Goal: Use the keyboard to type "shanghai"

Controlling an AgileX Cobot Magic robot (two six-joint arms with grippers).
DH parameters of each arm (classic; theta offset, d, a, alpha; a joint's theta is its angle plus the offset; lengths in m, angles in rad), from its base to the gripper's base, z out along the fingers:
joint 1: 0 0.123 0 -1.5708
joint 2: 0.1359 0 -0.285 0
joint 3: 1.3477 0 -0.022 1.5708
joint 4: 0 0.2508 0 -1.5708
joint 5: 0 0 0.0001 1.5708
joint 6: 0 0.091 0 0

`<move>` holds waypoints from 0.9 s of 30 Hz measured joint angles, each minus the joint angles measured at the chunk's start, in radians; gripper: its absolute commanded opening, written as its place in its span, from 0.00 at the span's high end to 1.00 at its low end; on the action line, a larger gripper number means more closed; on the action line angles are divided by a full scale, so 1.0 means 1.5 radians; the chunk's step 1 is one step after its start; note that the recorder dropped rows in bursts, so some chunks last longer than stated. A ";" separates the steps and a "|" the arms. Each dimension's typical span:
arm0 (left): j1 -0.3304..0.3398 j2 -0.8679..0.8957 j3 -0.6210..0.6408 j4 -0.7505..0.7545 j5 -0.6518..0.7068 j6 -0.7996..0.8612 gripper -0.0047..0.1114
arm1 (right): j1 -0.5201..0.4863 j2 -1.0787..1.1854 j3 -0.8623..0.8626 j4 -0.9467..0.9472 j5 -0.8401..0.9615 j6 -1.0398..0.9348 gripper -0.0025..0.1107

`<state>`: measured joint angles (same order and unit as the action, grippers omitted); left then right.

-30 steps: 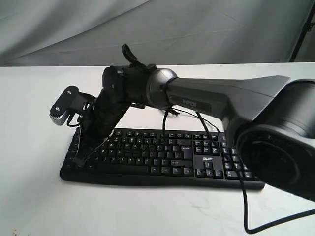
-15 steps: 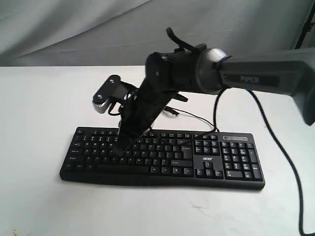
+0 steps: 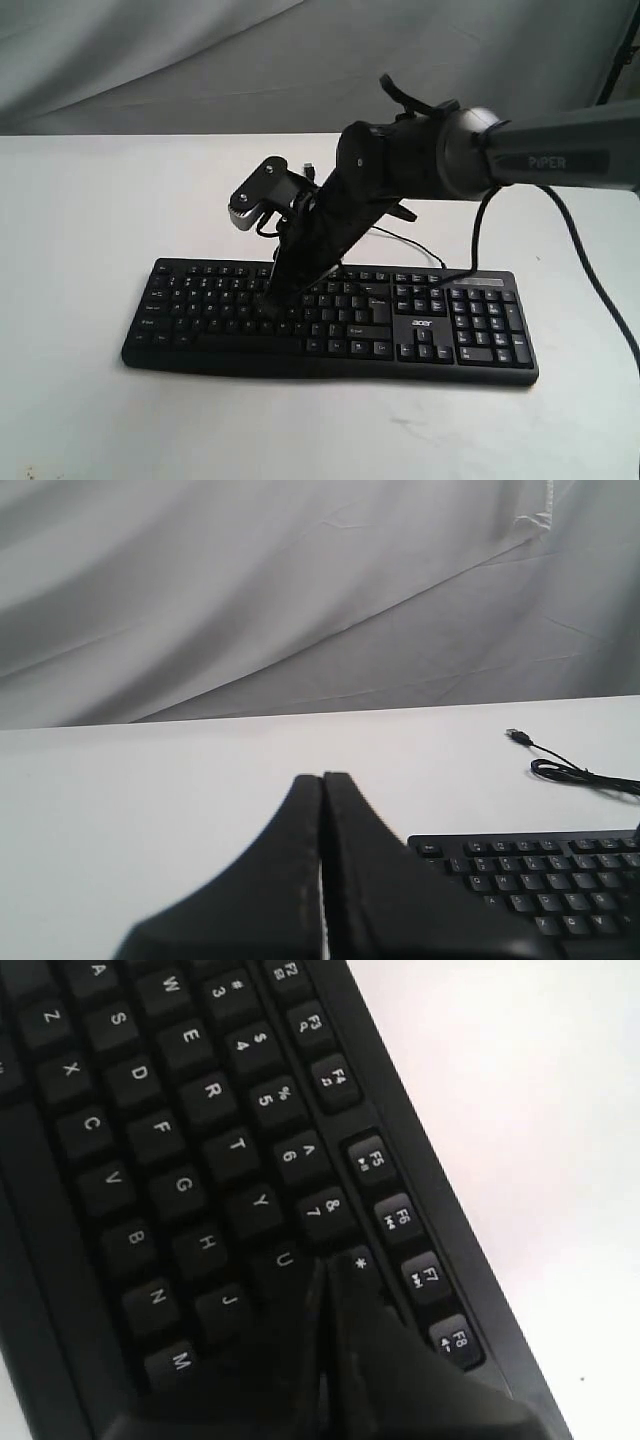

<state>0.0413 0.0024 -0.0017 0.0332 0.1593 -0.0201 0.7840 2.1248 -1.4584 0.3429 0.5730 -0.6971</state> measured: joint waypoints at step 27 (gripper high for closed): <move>0.000 0.000 0.000 0.000 0.000 0.000 0.96 | -0.003 0.006 0.037 0.029 -0.027 -0.021 0.98</move>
<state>0.0413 0.0024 -0.0017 0.0332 0.1593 -0.0201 0.7799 2.1332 -1.4030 0.3860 0.5327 -0.7293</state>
